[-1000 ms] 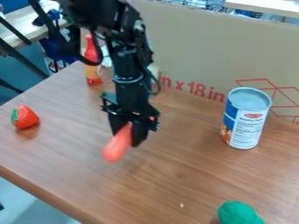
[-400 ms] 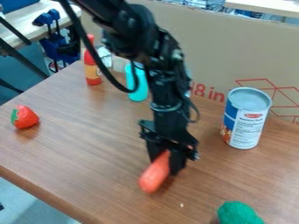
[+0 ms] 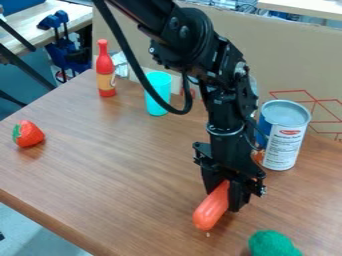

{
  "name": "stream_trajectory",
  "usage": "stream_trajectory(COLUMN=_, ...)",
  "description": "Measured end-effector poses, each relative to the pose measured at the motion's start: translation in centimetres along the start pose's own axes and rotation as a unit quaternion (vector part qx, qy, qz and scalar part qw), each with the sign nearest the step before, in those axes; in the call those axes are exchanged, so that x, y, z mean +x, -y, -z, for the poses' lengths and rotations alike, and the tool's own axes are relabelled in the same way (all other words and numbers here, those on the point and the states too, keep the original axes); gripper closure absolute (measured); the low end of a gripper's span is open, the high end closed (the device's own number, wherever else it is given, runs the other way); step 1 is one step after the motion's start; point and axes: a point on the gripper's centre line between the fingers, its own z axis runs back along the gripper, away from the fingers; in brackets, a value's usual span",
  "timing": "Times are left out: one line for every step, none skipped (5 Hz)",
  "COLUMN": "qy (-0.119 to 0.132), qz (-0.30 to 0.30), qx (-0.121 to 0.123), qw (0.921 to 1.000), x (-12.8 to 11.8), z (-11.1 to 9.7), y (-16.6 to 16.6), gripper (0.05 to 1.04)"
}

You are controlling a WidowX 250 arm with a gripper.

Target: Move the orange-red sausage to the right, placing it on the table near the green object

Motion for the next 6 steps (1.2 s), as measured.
stream_trajectory(qy=-0.019, qz=-0.029, qx=0.018, qw=0.9992, x=-0.5, z=0.8, y=-1.4, gripper=0.515)
stream_trajectory(qy=-0.024, qz=-0.057, qx=0.027, qw=0.9977, x=-0.8, z=0.5, y=-3.1, gripper=0.515)
stream_trajectory(qy=-0.029, qz=-0.062, qx=0.027, qw=0.9973, x=-1.0, z=0.6, y=-4.2, gripper=0.462)
stream_trajectory(qy=-0.023, qz=-0.053, qx=0.016, qw=0.9982, x=-1.0, z=0.9, y=-3.8, gripper=0.16)
stream_trajectory(qy=-0.025, qz=-0.046, qx=0.012, qw=0.9985, x=-1.0, z=0.9, y=-3.1, gripper=0.071)
stream_trajectory(qy=-0.01, qz=-0.043, qx=0.019, qw=0.9988, x=-0.7, z=-0.3, y=-2.8, gripper=0.074)
